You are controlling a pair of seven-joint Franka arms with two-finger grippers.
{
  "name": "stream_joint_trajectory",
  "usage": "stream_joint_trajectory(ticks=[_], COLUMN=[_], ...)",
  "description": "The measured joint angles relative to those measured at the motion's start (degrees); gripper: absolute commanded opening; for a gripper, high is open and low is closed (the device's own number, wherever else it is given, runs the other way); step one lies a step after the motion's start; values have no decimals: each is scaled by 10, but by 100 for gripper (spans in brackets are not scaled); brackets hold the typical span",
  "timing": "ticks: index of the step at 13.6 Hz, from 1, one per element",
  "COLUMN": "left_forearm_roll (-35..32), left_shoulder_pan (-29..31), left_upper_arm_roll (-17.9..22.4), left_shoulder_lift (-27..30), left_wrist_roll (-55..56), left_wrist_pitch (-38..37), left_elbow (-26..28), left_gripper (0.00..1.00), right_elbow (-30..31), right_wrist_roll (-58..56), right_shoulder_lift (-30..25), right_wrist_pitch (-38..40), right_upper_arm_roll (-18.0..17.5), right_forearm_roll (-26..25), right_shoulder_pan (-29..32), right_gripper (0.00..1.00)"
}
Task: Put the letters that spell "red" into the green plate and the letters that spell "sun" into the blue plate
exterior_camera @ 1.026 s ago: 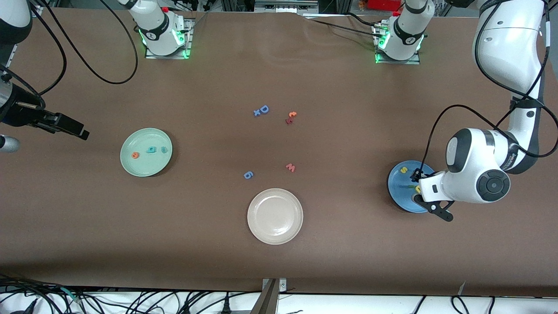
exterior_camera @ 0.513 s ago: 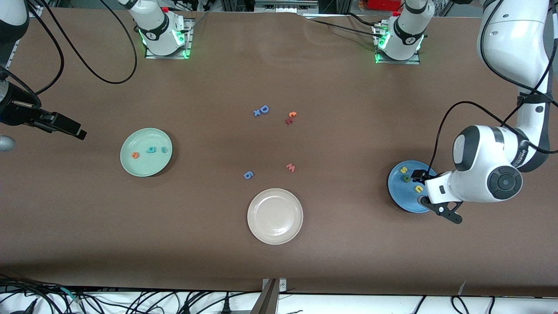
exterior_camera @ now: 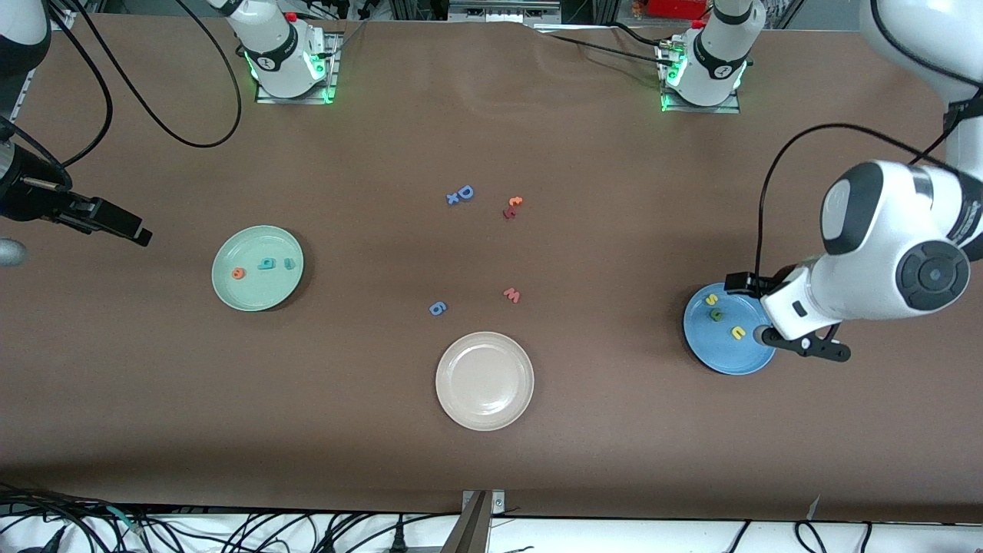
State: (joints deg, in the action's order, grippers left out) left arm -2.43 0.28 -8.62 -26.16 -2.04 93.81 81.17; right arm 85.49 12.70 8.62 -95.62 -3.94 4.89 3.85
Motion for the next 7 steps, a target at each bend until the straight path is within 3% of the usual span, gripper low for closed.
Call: stream_joint_trajectory(ticks=[2, 7], left_forearm_roll=[0, 0], left_shoulder_pan=[-2, 17], left_upper_arm_roll=[0, 3], left_shoulder_lift=[42, 197], left_wrist_roll=[15, 20], left_wrist_pitch=[-30, -76], left_elbow=[11, 96], left_gripper=[100, 100], right_elbow=[0, 1], right_wrist_roll=[0, 0], right_shoulder_lift=[0, 0], right_wrist_pitch=[0, 2], right_upper_arm_roll=[0, 0], right_forearm_roll=[0, 0], right_shoulder_pan=[0, 0], right_gripper=[100, 99])
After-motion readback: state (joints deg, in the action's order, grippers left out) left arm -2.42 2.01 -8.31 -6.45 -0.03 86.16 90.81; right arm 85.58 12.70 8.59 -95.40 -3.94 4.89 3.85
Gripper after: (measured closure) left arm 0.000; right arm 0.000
